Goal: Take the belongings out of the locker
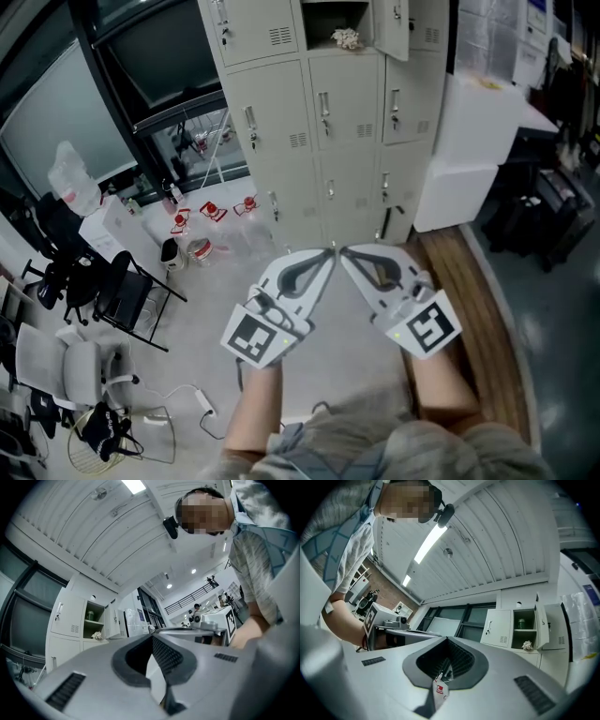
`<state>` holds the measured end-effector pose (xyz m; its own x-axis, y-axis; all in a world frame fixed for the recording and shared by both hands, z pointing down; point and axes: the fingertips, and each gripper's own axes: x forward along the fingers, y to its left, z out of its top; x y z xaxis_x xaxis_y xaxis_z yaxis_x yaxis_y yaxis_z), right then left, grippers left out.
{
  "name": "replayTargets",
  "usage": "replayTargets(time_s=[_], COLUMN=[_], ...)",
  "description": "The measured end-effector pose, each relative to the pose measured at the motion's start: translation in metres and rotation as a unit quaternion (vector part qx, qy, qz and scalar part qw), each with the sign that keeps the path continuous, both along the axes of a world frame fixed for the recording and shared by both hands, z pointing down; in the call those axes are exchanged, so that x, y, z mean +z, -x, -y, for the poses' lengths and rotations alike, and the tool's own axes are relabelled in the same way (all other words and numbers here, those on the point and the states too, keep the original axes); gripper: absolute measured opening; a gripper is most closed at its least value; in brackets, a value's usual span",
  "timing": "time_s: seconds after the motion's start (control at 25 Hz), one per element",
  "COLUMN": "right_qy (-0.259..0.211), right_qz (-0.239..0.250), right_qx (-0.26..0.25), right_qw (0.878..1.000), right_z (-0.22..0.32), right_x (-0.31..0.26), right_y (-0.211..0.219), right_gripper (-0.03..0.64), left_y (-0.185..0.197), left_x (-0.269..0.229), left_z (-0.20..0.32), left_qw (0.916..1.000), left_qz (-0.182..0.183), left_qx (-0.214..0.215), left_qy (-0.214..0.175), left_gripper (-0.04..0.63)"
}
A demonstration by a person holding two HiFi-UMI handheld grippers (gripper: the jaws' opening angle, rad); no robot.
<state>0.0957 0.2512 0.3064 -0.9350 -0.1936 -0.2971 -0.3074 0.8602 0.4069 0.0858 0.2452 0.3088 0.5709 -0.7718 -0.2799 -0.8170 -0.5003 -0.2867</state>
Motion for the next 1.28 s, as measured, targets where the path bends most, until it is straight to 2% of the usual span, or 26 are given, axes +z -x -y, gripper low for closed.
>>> replayTargets(time_s=[0.16, 0.28, 0.36, 0.56, 0.96, 1.08, 1.28], right_qy=[0.0, -0.004, -0.004, -0.025, -0.017, -0.02, -0.018], right_qz=[-0.016, -0.007, 0.004, -0.007, 0.016, 0.009, 0.004], right_qx=[0.006, 0.013, 0.016, 0.025, 0.027, 0.034, 0.033], right_qw=[1.0, 1.0, 1.0, 0.999, 0.999, 0.999, 0.999], right_z=[0.011, 0.022, 0.031, 0.067, 0.188, 0.228, 0.284], right_x=[0.001, -0.009, -0.018, -0.032, -0.04, -0.043, -0.046], right_y=[0.034, 0.054, 0.064, 0.077, 0.09, 0.09, 0.092], right_gripper=[0.003, 0.003, 0.003, 0.003, 0.003, 0.003, 0.003], left_y=[0.03, 0.05, 0.059, 0.072, 0.083, 0.083, 0.088], left_x=[-0.004, -0.012, -0.019, -0.036, -0.051, -0.054, -0.057], left_z=[0.012, 0.024, 0.034, 0.069, 0.187, 0.225, 0.284], left_qw=[0.9999, 0.9997, 0.9993, 0.9986, 0.9978, 0.9978, 0.9981], left_qz=[0.008, 0.016, 0.023, 0.024, 0.035, 0.035, 0.04], left_qx=[0.009, 0.015, 0.018, 0.026, 0.022, 0.024, 0.003], left_qy=[-0.001, -0.011, -0.021, -0.039, -0.052, -0.051, -0.046], left_gripper=[0.002, 0.002, 0.003, 0.002, 0.002, 0.002, 0.003])
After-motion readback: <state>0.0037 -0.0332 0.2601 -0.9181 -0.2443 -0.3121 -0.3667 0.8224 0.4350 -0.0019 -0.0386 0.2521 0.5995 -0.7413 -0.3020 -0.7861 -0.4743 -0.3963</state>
